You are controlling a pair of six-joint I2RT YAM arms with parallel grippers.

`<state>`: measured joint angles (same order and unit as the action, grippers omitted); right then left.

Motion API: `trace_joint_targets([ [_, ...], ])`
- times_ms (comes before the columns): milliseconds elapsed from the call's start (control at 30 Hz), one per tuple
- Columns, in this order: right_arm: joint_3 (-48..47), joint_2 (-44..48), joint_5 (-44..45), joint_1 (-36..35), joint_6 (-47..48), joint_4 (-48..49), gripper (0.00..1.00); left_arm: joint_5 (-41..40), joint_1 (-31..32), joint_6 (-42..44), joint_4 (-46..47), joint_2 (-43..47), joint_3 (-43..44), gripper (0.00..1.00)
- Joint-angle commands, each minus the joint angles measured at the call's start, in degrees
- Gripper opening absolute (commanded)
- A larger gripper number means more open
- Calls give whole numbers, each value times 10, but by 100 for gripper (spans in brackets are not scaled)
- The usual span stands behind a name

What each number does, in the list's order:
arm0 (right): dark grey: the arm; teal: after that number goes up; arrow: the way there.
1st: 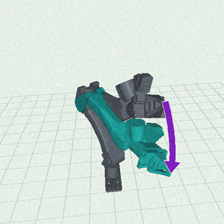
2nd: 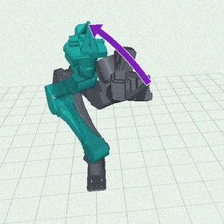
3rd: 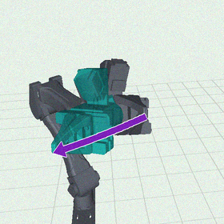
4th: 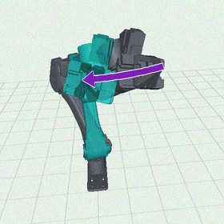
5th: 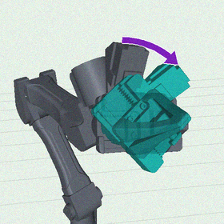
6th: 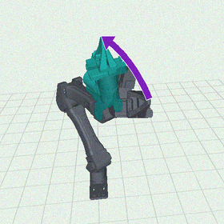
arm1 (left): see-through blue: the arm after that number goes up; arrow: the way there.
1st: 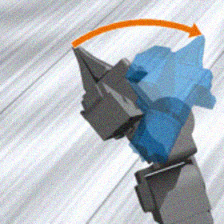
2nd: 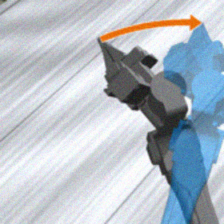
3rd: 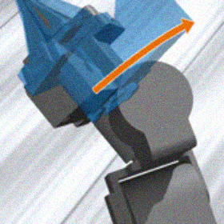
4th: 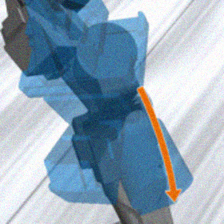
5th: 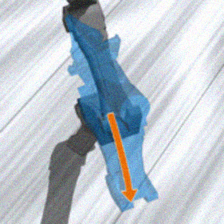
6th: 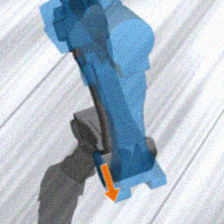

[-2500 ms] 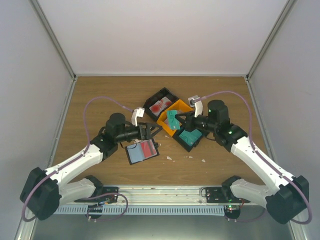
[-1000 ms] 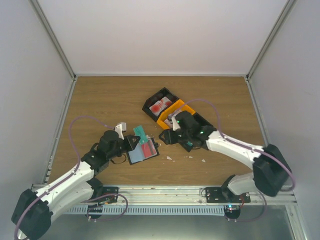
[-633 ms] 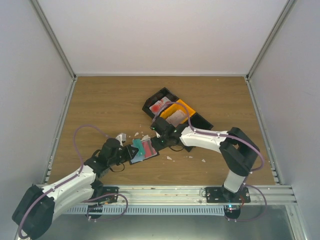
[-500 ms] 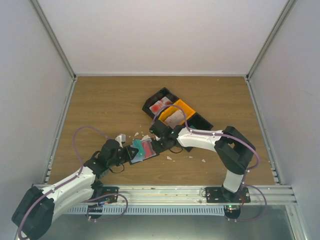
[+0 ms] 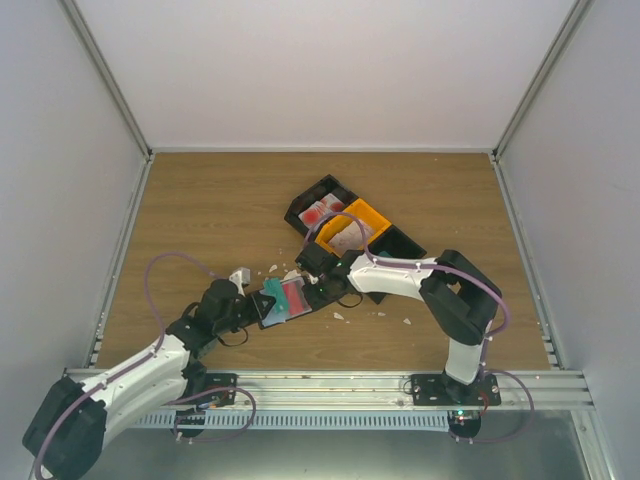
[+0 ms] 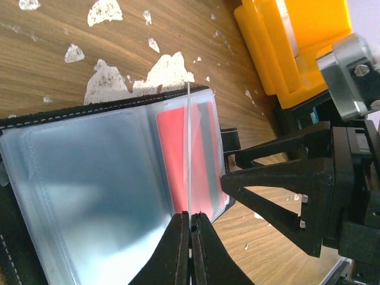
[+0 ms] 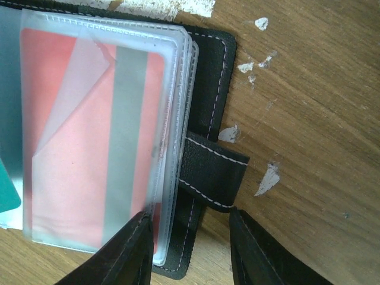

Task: Put the credit cards into the card holder
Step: Insert the credit card into the card holder.

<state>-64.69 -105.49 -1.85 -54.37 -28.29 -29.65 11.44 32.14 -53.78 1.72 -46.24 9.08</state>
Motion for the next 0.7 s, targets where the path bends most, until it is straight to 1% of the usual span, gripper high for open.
trace_joint_targets([
  [0,-4,-27,16,-6,-9,-30,35,-28,-3,10,-3,20,7,0],
  [100,-4,-30,18,-6,-13,-34,33,-28,-5,13,-6,15,8,0],
  [300,-2,-32,17,-6,-15,-32,32,-13,-6,9,22,-4,-1,0],
  [567,1,-32,7,-6,-15,-29,32,19,-6,-5,107,-39,-28,0],
  [667,1,-32,5,-6,-17,-29,32,19,-7,-12,115,-55,-31,0],
])
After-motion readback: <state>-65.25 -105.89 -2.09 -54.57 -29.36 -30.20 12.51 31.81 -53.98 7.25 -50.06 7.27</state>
